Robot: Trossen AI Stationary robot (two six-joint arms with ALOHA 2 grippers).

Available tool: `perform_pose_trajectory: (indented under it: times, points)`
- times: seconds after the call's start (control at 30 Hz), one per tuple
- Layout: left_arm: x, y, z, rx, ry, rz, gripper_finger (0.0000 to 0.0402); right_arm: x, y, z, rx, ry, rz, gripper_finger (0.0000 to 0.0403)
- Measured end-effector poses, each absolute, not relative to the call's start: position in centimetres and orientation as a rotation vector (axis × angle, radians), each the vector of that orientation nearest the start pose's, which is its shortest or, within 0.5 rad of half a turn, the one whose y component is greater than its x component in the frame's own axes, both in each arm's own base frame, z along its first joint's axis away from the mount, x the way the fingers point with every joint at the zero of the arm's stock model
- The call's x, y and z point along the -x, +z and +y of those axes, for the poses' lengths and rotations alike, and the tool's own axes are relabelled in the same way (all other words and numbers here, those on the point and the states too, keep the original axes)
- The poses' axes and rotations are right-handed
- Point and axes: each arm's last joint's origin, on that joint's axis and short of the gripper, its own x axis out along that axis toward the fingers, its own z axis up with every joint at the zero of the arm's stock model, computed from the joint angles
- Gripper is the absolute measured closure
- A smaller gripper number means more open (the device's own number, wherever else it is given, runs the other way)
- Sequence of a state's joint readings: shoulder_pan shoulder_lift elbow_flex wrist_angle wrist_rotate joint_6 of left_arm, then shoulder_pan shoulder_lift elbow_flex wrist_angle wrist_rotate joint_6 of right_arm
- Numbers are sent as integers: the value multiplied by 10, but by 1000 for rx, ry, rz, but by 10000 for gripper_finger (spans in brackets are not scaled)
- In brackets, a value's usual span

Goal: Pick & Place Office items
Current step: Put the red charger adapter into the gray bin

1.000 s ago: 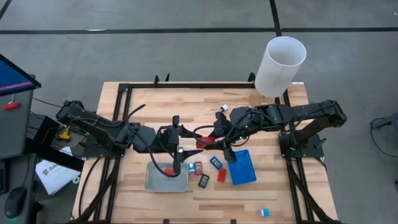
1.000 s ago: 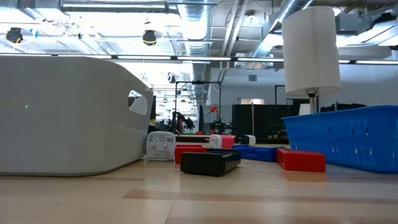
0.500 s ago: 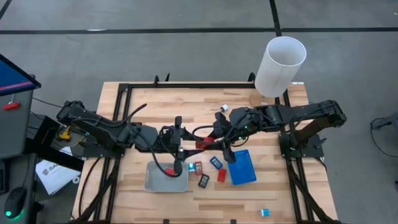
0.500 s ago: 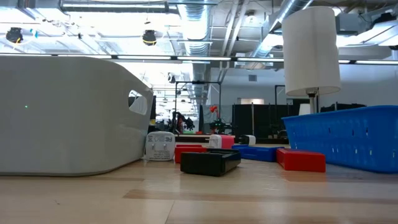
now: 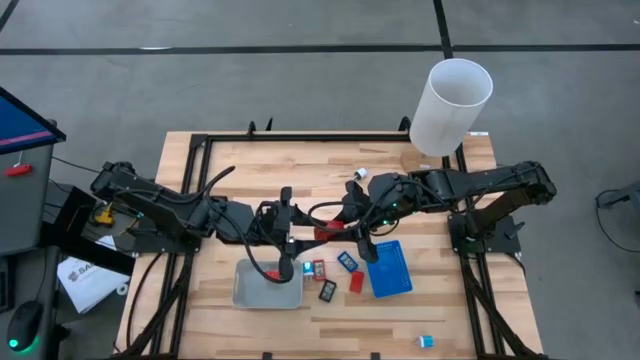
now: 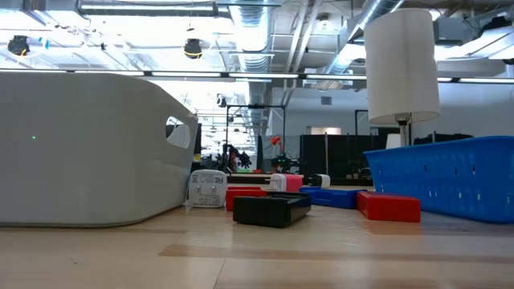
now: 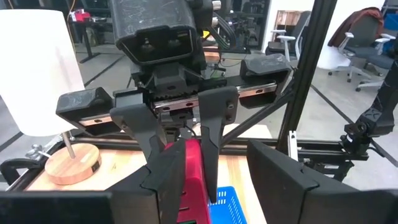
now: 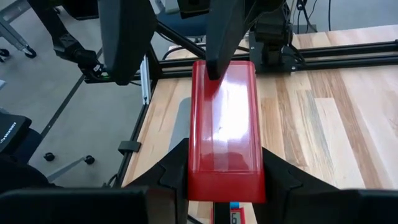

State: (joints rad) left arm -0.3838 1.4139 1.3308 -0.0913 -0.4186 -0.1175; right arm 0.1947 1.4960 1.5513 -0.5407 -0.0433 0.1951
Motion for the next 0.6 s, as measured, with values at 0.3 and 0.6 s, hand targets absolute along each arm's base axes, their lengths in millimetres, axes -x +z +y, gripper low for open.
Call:
perform_pose_trajectory:
  times: [0.3,0.6]
  points:
    - [-300,386,-114,65,34,167,238,-321,396,65,-162,186,494,290]
    - [-297,385,-120,84,16,173,238,-322,399,67,-171,198,469,290]
